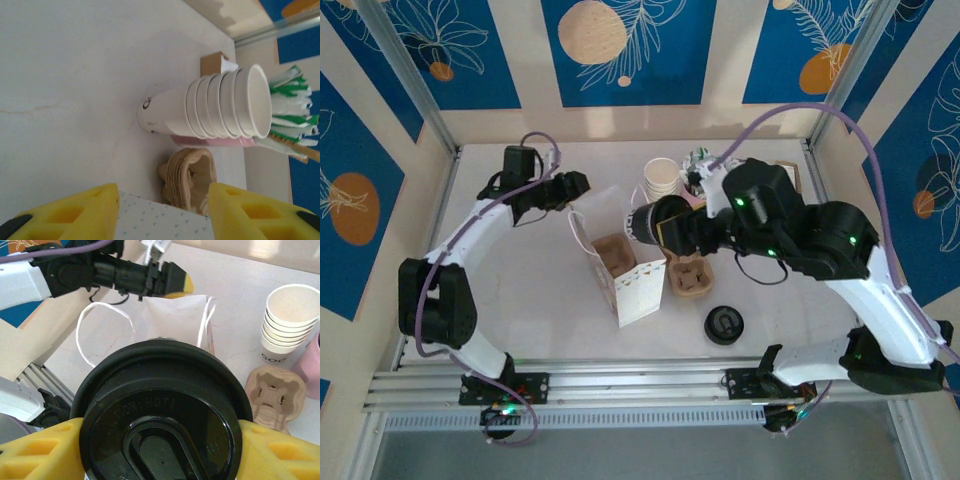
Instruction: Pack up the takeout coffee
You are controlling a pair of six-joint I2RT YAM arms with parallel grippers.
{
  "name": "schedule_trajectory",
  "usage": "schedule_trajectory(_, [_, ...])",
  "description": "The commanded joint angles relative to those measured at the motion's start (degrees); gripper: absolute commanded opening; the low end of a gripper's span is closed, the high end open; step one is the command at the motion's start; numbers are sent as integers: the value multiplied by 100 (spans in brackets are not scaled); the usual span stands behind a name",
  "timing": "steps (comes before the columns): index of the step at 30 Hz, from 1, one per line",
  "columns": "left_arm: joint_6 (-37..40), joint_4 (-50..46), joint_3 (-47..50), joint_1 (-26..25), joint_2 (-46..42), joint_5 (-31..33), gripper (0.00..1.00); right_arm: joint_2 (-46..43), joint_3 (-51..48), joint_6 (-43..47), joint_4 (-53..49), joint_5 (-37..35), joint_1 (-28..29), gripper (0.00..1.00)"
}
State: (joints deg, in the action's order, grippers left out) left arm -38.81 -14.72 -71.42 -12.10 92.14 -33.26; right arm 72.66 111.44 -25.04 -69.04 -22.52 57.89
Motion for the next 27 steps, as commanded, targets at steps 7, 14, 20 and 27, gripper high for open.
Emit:
schedule_trajectory(7, [387,-130,450,-158,-43,137,48,1034,988,35,-397,-224,100,64])
schedule_trajectory(14, [273,-7,1085,-159,-318,331,47,1764,1453,-21,-1021,-327,100,64])
schedule_trajectory(20, [119,5,1552,-183,-748,389,47,2121,1648,114,-1140,-161,53,63])
schedule_trajectory(27, [-10,-205,2081,-271,-1495,402,47,2438,1809,300,-1252,443,55,63])
